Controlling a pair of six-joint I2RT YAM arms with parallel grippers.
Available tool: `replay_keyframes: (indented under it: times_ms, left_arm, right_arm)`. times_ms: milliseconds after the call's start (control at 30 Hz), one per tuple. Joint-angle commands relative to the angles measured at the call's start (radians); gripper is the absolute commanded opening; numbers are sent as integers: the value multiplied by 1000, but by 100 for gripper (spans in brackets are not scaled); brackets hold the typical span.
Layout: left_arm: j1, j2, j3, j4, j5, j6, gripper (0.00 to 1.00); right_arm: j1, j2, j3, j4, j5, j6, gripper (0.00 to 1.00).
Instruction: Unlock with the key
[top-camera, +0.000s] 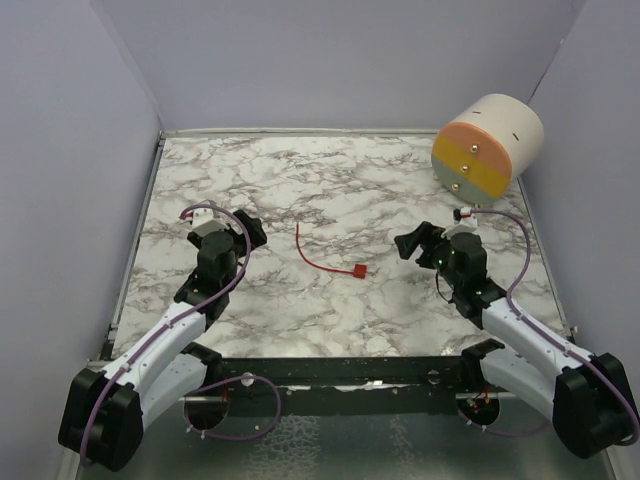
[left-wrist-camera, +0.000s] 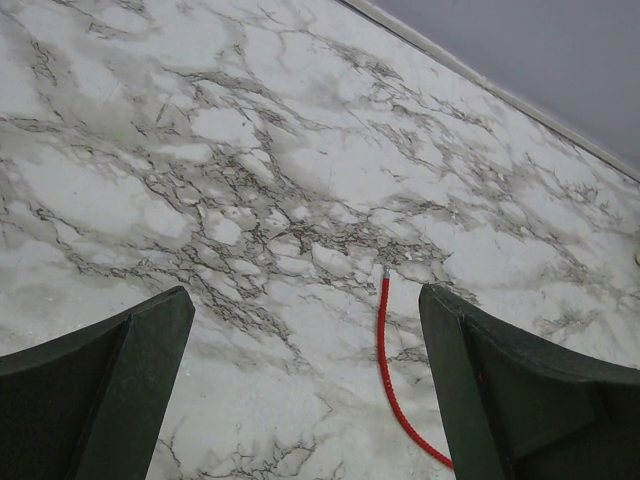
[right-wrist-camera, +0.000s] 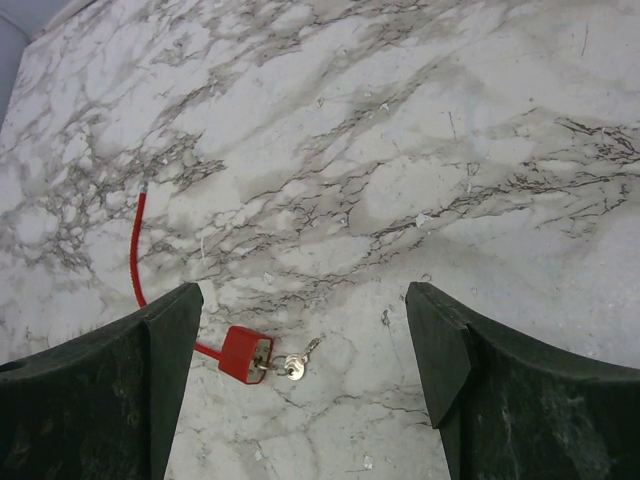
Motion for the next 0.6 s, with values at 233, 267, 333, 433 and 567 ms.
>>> replay_keyframes:
  times_ms: [233,267,333,433,567]
  left_arm:
    - [2,-4,1,35,21,6,99]
    - [3,1,2,35,24,7,99]
    - [2,4,4,35,28,4,99]
    - [3,4,-5,42,37,-4,99]
    - [3,-3,-17,45,37,-8,99]
  right_arm:
    - [-2,-34,-4,-2,29,-7,84]
    - [-2,-41,-7,-3,32,-7,84]
    - [-2,-59,-10,-24,39,-7,84]
    - [-3,-100,-26,-37,47,-5,84]
    - [-3,-155,-53,-33,63,-12,84]
